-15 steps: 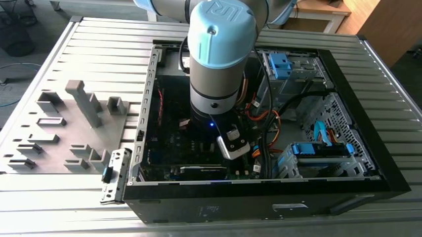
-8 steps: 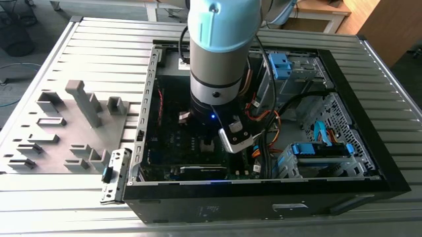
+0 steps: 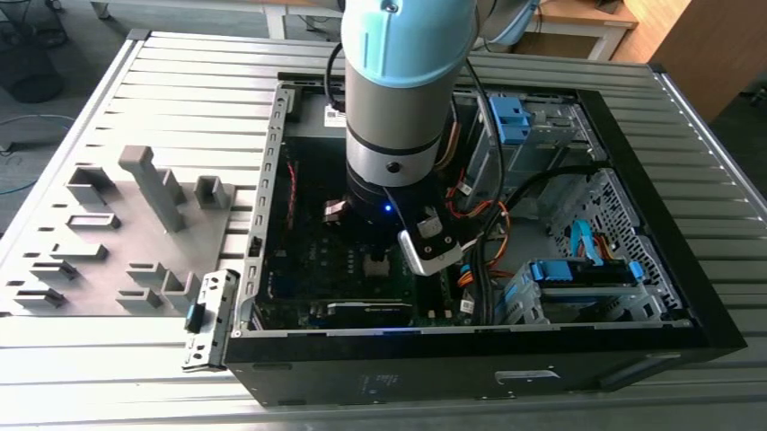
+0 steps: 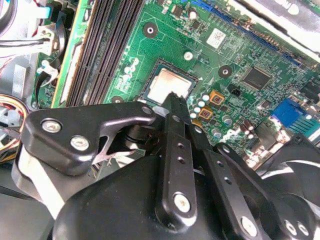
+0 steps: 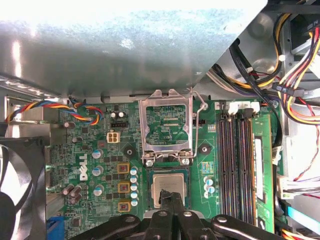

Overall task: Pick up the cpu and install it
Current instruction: 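Close the cpu cover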

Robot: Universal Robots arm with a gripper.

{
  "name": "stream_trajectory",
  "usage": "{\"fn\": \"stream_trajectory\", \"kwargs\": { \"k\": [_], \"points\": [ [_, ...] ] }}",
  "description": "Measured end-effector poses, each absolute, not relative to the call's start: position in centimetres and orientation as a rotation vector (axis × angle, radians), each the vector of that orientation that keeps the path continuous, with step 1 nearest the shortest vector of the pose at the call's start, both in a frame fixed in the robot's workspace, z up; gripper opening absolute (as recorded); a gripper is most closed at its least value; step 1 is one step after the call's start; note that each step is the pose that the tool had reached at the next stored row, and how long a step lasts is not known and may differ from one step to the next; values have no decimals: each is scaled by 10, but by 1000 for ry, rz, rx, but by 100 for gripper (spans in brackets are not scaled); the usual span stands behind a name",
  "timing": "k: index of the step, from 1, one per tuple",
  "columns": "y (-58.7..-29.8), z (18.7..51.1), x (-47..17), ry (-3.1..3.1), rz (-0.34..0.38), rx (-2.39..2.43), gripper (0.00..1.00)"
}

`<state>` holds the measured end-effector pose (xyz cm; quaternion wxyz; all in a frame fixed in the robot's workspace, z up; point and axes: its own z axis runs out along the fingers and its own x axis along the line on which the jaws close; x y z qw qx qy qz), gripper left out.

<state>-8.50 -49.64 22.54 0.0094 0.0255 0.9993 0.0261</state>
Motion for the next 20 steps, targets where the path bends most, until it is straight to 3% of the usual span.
{"fn": "stream_trajectory", "kwargs": {
  "k": [20],
  "points": [
    [-496, 241, -85, 3121, 82, 80, 10]
  ]
}}
